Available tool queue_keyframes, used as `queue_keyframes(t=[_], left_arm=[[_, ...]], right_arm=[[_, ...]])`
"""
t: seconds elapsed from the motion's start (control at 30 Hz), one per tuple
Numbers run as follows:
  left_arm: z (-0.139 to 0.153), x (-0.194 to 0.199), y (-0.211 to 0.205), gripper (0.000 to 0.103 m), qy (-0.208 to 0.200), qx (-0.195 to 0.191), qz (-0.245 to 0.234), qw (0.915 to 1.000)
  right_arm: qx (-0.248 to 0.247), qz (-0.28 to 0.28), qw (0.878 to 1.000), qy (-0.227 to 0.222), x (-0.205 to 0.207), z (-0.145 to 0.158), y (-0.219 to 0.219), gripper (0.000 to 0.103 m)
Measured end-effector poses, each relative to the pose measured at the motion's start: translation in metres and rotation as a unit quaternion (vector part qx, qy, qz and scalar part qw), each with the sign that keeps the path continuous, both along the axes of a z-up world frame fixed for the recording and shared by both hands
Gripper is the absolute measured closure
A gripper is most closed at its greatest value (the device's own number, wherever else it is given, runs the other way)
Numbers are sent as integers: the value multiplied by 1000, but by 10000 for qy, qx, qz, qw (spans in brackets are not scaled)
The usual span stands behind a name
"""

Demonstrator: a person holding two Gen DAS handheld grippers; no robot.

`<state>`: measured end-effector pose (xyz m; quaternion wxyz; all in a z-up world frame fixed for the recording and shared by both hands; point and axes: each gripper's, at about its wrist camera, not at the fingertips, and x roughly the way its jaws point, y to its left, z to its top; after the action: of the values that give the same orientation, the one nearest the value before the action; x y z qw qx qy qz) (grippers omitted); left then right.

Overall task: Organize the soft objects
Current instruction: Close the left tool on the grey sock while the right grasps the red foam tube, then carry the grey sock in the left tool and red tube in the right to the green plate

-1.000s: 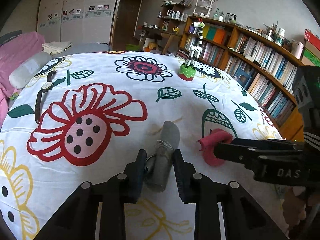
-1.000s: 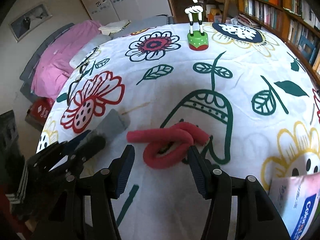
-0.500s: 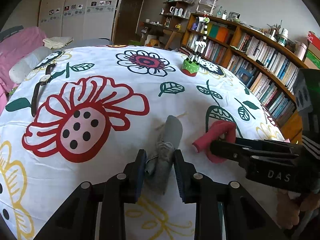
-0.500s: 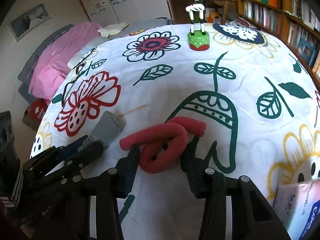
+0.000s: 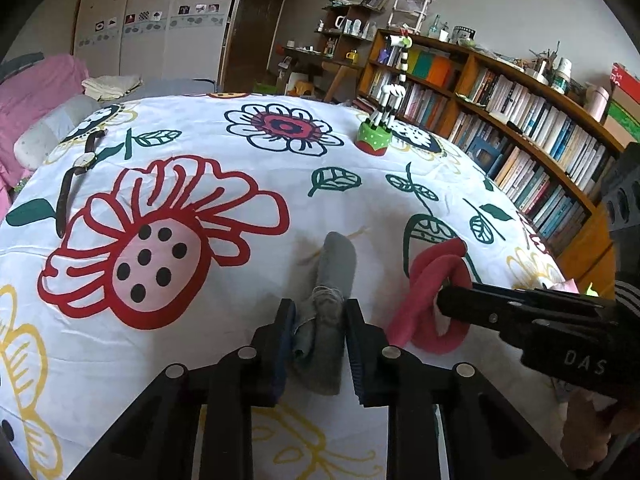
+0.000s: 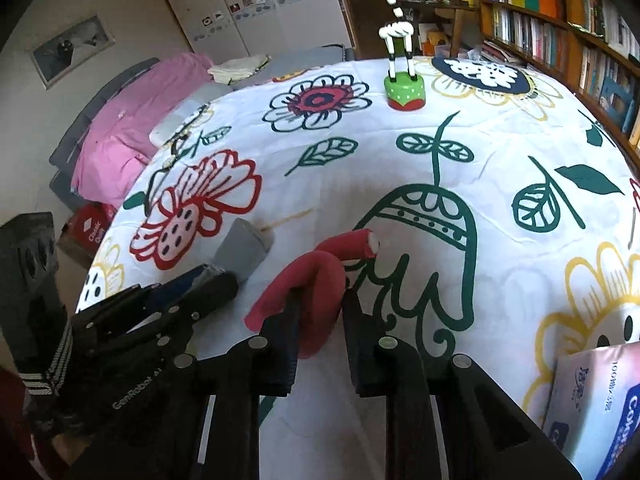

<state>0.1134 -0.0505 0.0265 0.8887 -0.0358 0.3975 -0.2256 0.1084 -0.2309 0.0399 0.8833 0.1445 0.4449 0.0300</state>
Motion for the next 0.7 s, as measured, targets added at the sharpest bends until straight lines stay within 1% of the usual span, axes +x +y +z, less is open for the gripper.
queue_keyframes(t=[0.3, 0.47, 0.57, 0.6, 0.63, 0.67, 0.7], left_arm=[[16, -6, 6, 77, -192, -185, 70, 9996], [17, -6, 6, 77, -209, -207, 53, 9996], [18, -6, 6, 77, -211, -209, 50, 9995], [18, -7, 6, 77, -215, -206, 56, 9995], [18, -6, 6, 77, -213, -207, 58, 9995], [17, -6, 6, 77, -208, -214, 65, 9995], [17, -6, 6, 77, -180, -224, 73, 9996]], right_arm=[[114, -136, 9995, -255, -16, 17, -9, 85], [145, -182, 9991, -353, -24, 24, -12, 86], [216, -159, 9991, -328, -25, 23, -13, 84], [238, -174, 9992, -278, -23, 21, -13, 79], [256, -241, 9992, -194, -21, 17, -14, 60], [261, -302, 9991, -128, -20, 14, -15, 48], [331, -441, 9985, -34, -19, 9, -19, 29]])
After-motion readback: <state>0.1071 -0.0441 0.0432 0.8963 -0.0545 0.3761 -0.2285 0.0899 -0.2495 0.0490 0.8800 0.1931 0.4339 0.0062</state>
